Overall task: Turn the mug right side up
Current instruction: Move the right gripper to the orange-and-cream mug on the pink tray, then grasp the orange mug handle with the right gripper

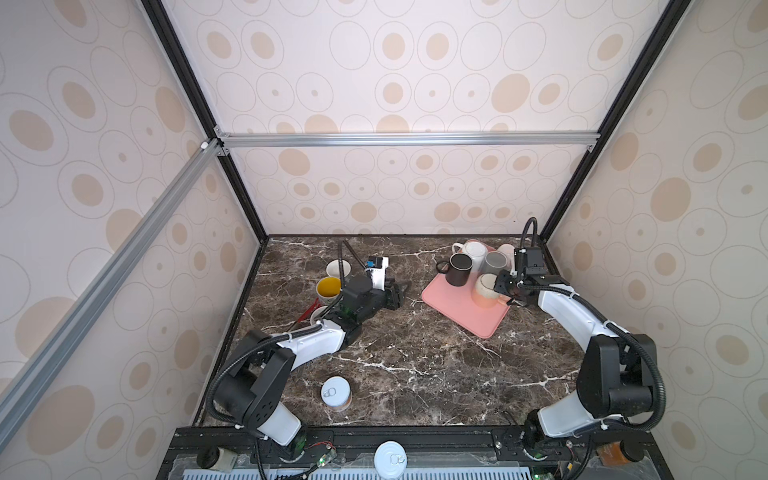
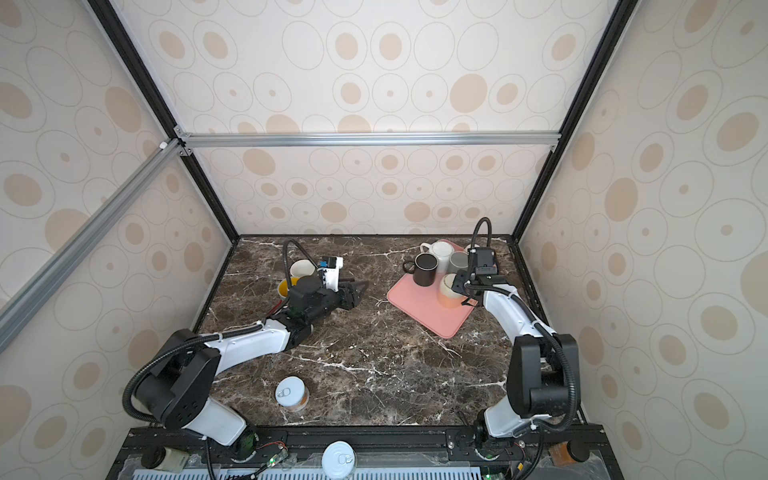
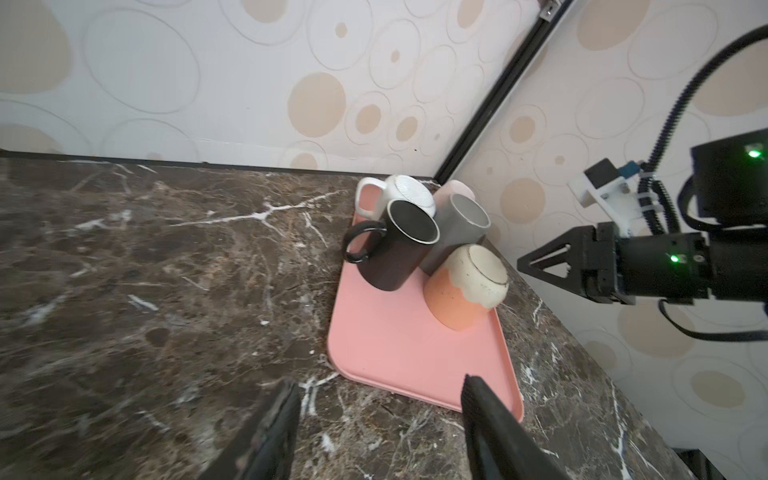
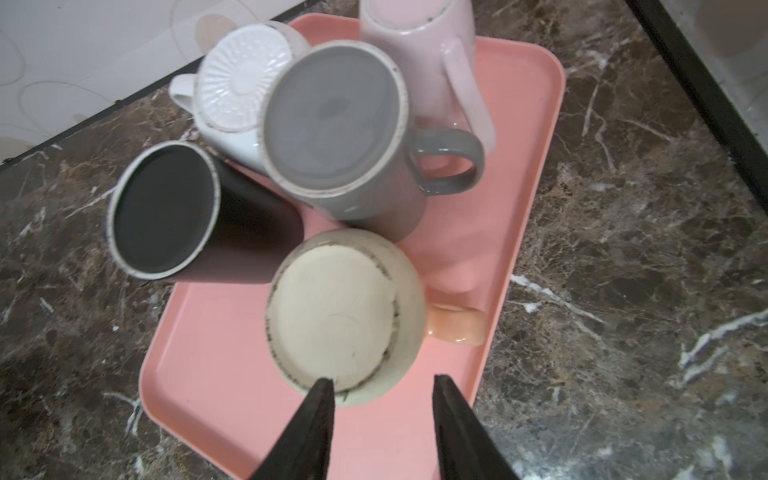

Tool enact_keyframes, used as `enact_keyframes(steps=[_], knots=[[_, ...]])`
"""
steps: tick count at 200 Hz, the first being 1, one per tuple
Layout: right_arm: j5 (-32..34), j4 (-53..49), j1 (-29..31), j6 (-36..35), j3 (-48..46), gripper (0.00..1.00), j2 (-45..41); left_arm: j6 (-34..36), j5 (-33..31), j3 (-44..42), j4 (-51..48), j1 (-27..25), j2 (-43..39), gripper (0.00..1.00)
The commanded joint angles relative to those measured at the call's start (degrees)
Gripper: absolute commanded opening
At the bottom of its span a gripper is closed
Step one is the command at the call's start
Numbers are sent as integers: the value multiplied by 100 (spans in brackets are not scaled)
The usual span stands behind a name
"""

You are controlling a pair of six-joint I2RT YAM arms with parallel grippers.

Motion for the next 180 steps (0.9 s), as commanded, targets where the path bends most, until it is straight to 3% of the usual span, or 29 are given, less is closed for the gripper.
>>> enact_keyframes(steps=[1,48,113,180], knots=[[-284,-2,-299,179,112,43,300,-156,369,476,161,-313,426,62],[-538,-172,-702,54,542,42,852,-349,833,1066,139,-627,1189,62],[-881,-277,-832,-127,938,38,1592,-409,956,1227,82,-656,1470,62],[-1438,-94,-814,-53,133,34,1215,-382,907,1266,-26,-654,1537,62]])
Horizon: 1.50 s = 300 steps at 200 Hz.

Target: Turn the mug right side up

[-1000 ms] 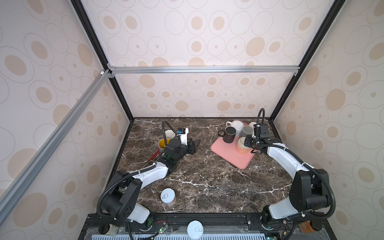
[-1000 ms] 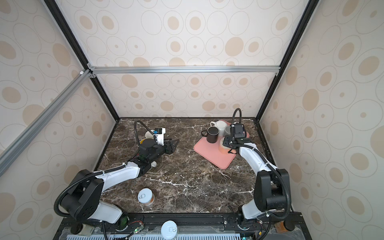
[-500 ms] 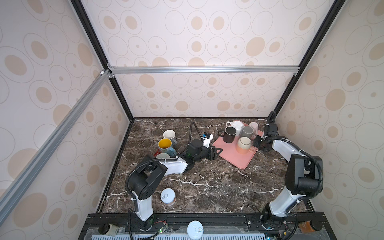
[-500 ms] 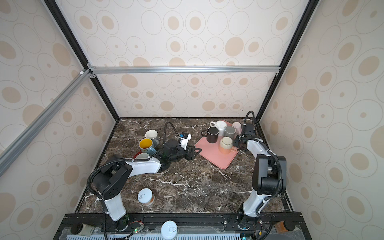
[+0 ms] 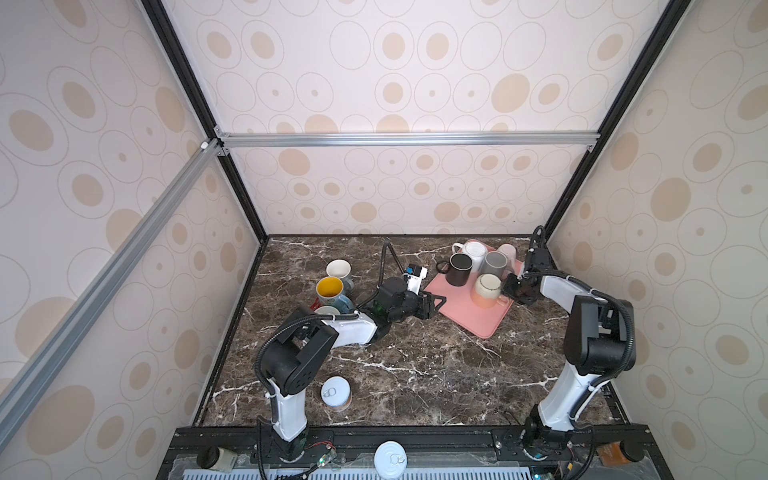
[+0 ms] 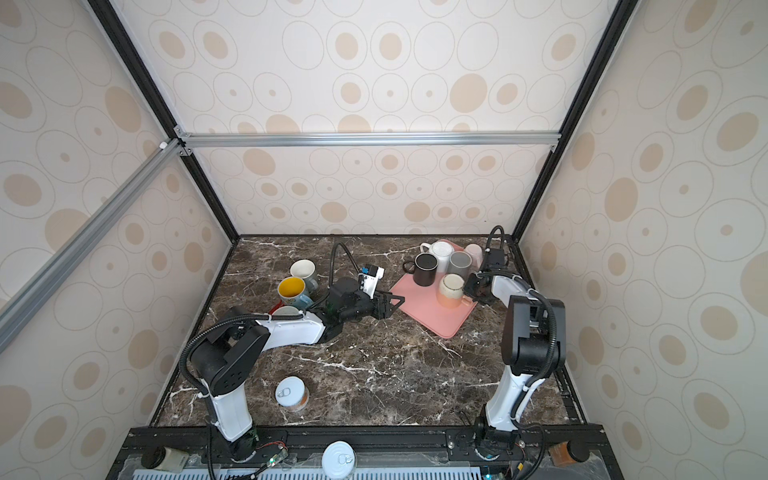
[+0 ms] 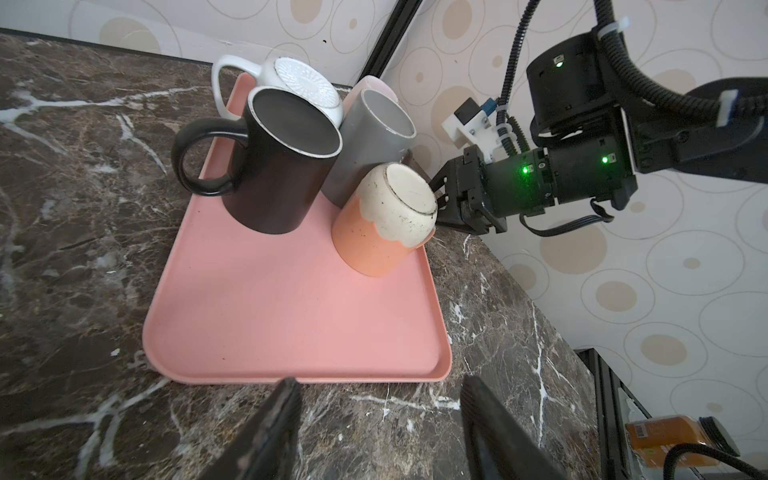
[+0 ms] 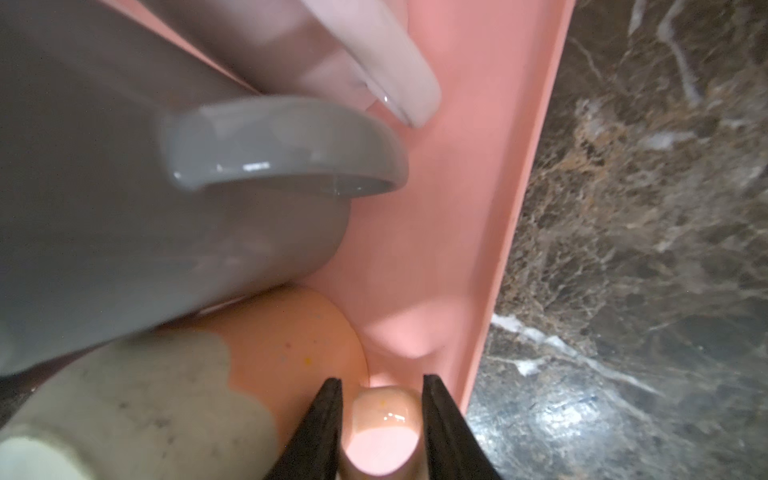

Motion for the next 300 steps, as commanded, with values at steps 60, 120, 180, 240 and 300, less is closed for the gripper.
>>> enact_keyframes(steps=[60,120,180,240,300], knots=[[-651,260,667,353,-1329,32,-970,18,-1,398,-193,-15,185,62],[-707,434,1711,773,-1348,32,-1074,210,-289,449,-590,-10,135,64],[-740,482,1812,896,-1716,33,-1696,820,-1402,1128,-2045,-293,338,66],[-194,69,1740,729,-2265,35,-2435,1273,-2371,2683,-3538,-900,1338,71],[-126,62,1567,738,-2674,35,-2962,1140,-2767,3999,-4537,-1073,2248,72]])
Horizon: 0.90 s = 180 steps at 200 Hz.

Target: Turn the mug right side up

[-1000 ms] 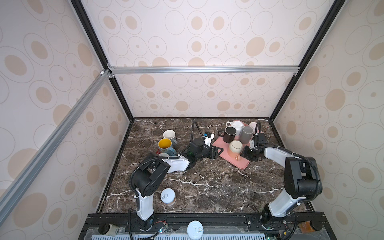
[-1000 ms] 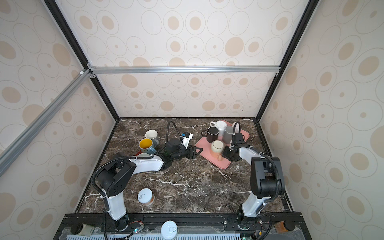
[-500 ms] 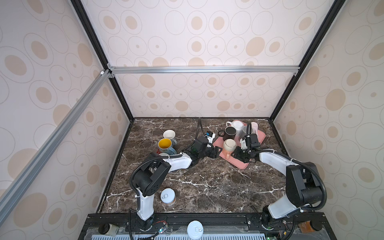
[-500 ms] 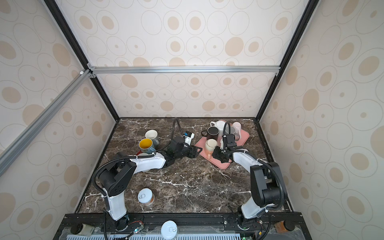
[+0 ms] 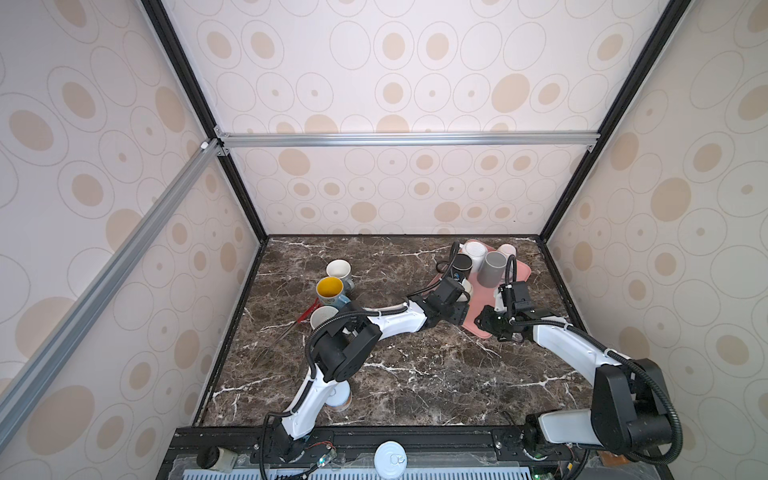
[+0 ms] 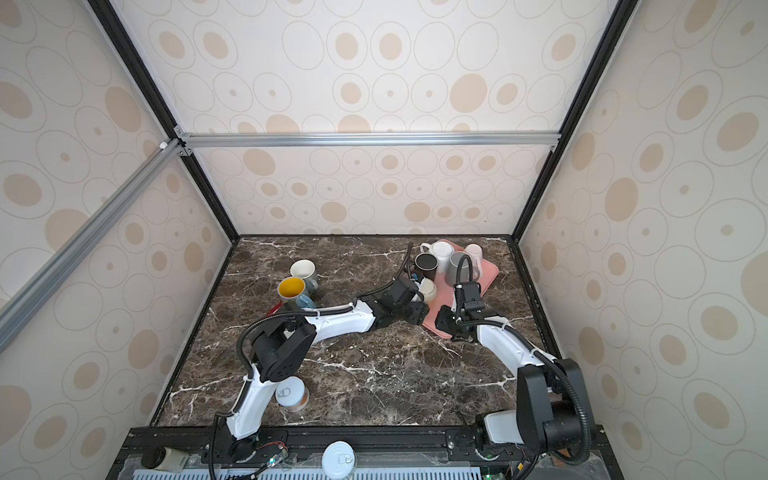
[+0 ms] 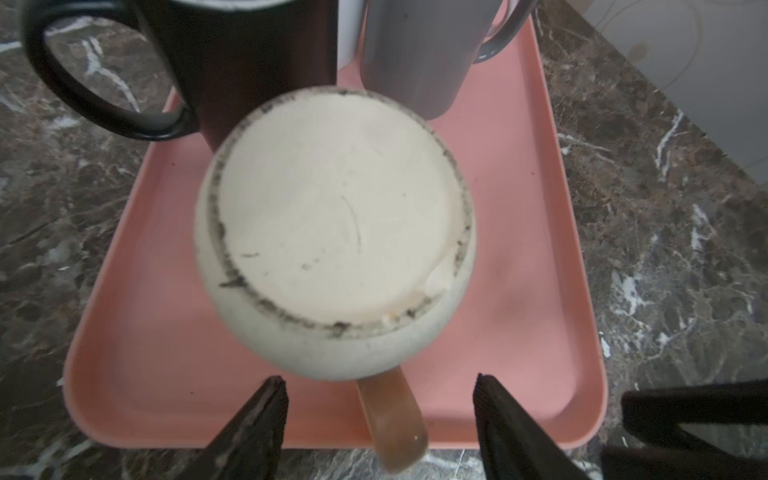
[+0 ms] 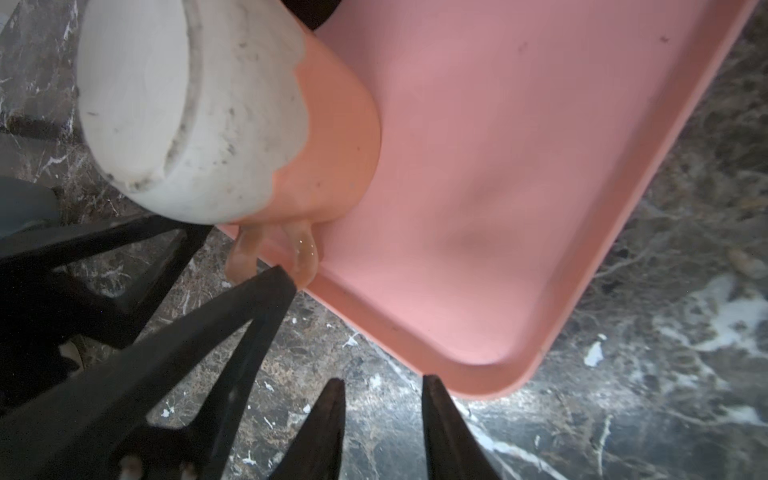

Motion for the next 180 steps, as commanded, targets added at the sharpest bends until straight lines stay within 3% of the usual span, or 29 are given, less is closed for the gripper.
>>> enact_keyframes(steps=[1,49,155,180], knots=[[97,-87,-72,-60,-82,35,-195,71,-318,400,-567,1,180,72],[-30,-134,-104,-94,46,35,-138,51,-573,640,-658,-6,386,64],[92,-29,-104,-30,-228,35,-527,149,-424,650,-504,-7,330,10],[135,0,-105,3,-331,34,-707,214,-380,492,-311,-7,147,5]])
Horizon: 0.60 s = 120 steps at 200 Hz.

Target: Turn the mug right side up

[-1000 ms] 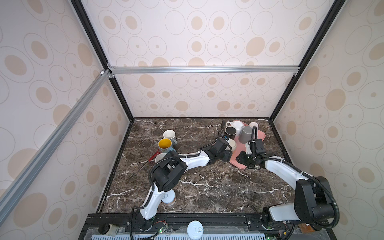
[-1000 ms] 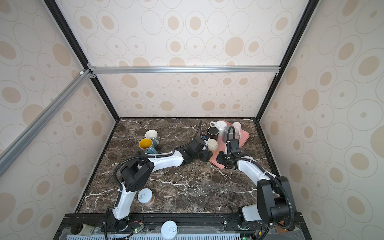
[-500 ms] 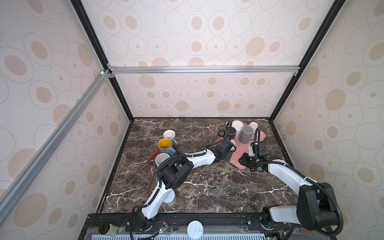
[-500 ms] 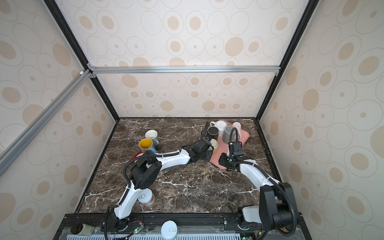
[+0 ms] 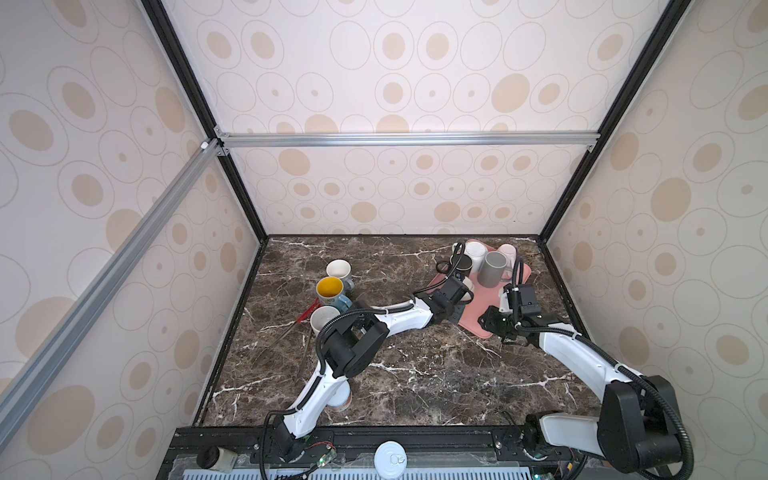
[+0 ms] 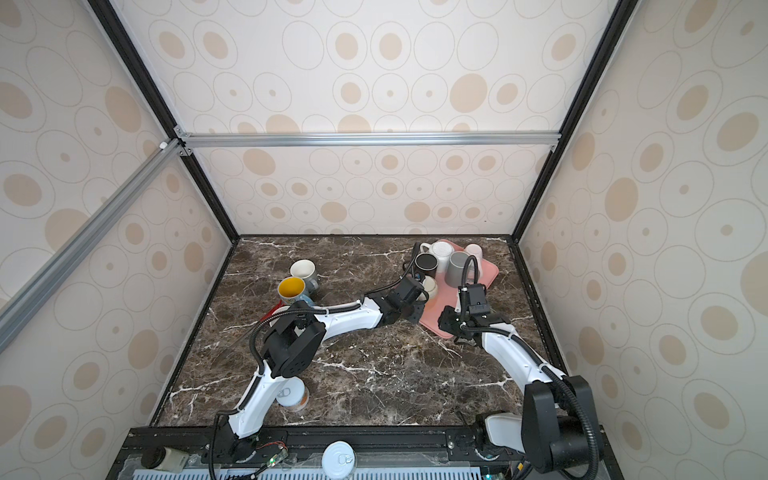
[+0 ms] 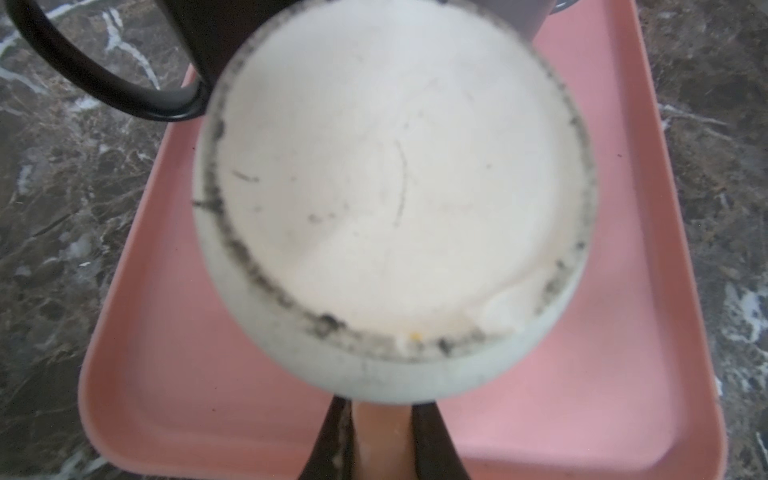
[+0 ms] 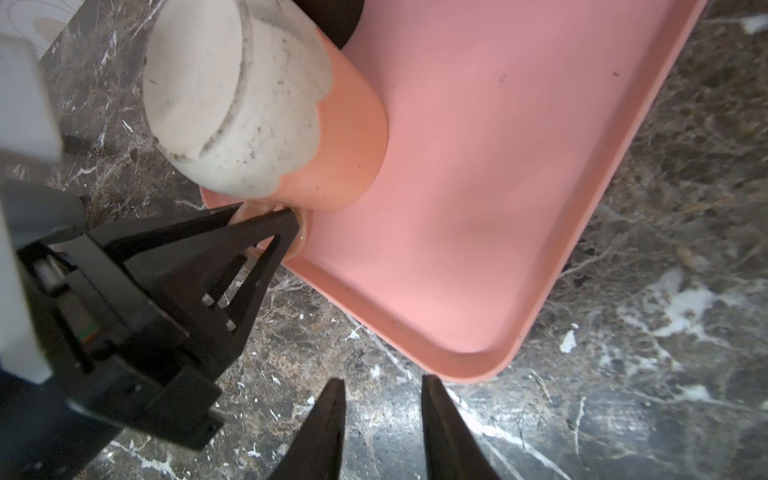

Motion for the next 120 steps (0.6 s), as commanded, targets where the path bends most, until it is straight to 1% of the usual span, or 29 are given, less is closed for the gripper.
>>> enact_keyframes(steps=[1,15,38,60,92,120], knots=[[116,-24,-41,63,-135,34,-219,145,16,-95,248,-7,-290,4],[154,-7,-36,84,-186,34,-344,182,36,-242,416,-7,-437,0],[174,36,-36,130,-259,34,-523,233,94,-459,659,-3,-651,0],[167,72,-38,215,-352,34,-658,244,280,-699,965,2,-883,0],[83,162,-40,398,-466,34,-873,192,693,-1184,1591,44,-1322,0],[-7,250,-39,553,-548,33,-1169,-47,1185,-1648,2161,196,-1752,0]])
